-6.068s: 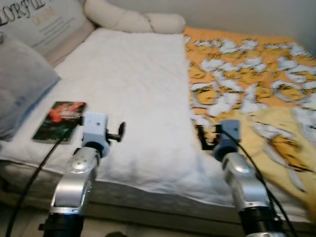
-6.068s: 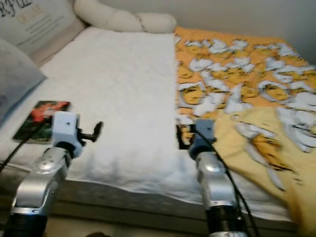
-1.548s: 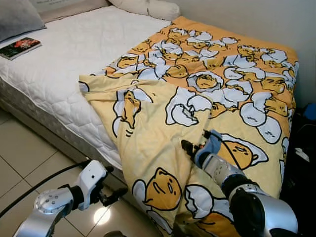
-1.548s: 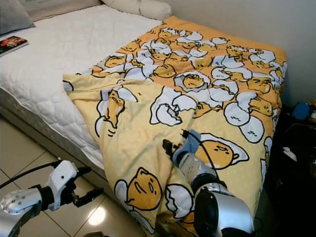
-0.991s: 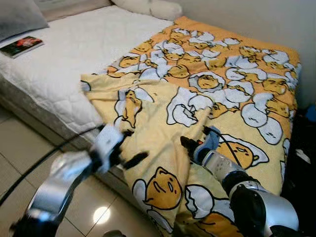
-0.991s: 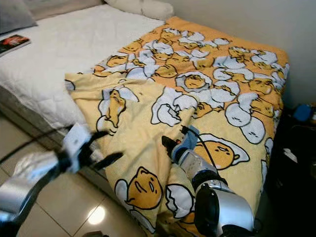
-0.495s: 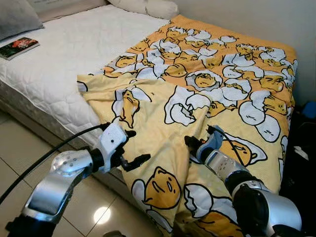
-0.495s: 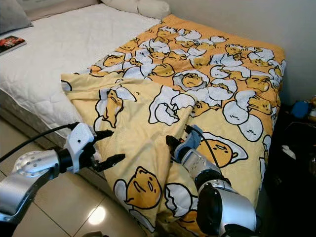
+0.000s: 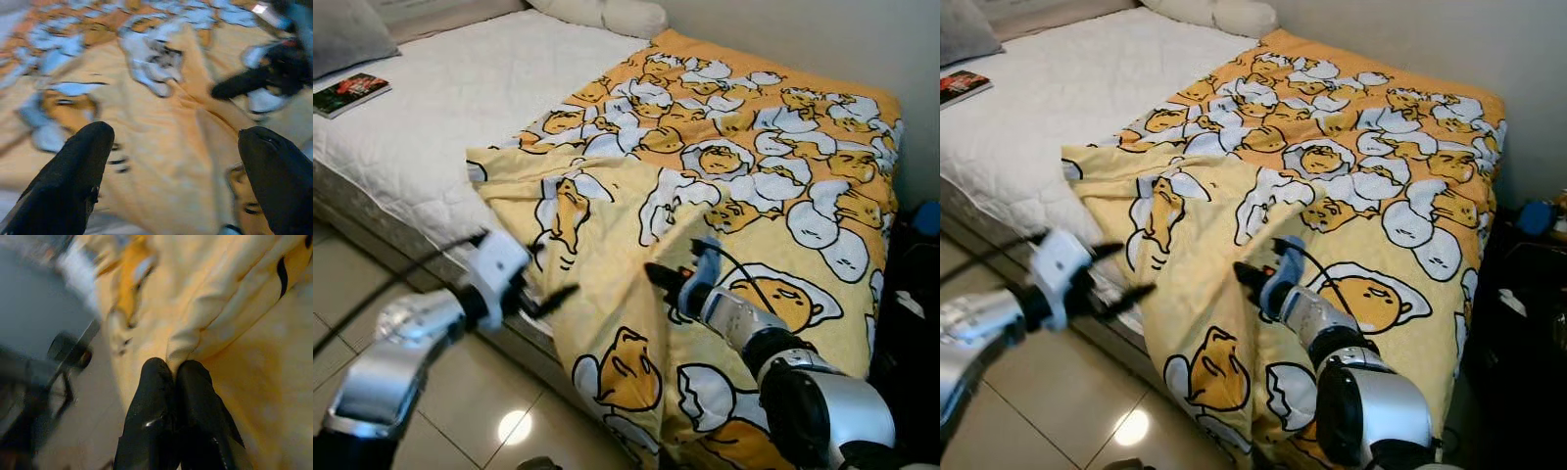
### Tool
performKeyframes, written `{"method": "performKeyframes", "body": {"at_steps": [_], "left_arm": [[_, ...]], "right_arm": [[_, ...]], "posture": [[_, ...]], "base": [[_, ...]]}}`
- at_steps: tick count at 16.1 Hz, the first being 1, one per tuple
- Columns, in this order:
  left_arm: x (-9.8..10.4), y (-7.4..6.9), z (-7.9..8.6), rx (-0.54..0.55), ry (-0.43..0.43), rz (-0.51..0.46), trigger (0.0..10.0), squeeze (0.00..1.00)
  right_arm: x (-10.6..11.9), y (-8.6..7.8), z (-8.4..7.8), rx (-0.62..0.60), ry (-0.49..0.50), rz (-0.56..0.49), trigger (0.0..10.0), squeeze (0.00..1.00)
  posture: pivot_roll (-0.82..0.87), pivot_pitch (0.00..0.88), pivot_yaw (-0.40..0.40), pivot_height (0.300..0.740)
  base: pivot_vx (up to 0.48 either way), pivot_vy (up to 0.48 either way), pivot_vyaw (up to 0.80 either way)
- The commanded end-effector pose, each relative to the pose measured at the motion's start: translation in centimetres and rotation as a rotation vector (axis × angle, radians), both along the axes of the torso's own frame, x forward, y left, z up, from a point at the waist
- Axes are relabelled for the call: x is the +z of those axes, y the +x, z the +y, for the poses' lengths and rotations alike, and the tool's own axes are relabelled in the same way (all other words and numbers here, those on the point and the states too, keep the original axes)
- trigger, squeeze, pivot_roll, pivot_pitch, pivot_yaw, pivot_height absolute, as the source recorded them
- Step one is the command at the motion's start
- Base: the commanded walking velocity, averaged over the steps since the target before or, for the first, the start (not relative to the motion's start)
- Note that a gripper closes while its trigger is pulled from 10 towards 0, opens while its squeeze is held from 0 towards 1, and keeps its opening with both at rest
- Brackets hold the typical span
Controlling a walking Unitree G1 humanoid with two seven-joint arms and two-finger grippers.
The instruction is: Clean up the room
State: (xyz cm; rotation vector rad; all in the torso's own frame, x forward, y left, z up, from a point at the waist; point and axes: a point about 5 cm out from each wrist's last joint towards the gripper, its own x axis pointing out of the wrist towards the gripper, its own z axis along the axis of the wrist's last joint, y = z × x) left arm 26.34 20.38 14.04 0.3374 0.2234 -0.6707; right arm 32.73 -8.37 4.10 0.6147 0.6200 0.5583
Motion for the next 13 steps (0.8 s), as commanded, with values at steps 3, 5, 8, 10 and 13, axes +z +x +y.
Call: {"method": "performKeyframes", "body": {"at_steps": [3,5,8,10,13], "left_arm": [[1.1,0.6,1.5,0.063,0.022,-0.051,10.0,0.21],[2.0,1.1,2.2,0.133,-0.026,-0.089,10.0,0.21],[1.3,2.3,-0.2,0.102,-0.197,0.025,10.0,0.15],[-0.3,3.8,-1.9,0.089,-0.253,0.119,10.0,1.0],[-1.0,6.0,-4.3,0.029,-0.243,0.156,10.0,1.0]], "right_arm": [[1.6,0.4,1.2,0.186,0.007,-0.112,0.0,0.0],[2.1,-0.3,2.4,0.368,0.031,-0.182,0.0,0.0],[1.6,-1.0,3.0,0.444,0.008,-0.201,0.0,0.0],[1.7,-0.9,2.9,0.451,-0.01,-0.216,0.0,0.0],[2.4,-0.9,3.1,0.521,-0.02,-0.286,0.0,0.0]], "posture": [[0.09,0.0,-0.08,0.74],[0.09,0.0,-0.079,0.74],[0.09,0.0,-0.079,0.74],[0.08,0.0,-0.071,0.74],[0.07,0.0,-0.064,0.74]], "base": [[0.0,0.0,0.0],[0.0,0.0,0.0],[0.0,0.0,0.0],[0.0,0.0,0.0],[0.0,0.0,0.0]]}}
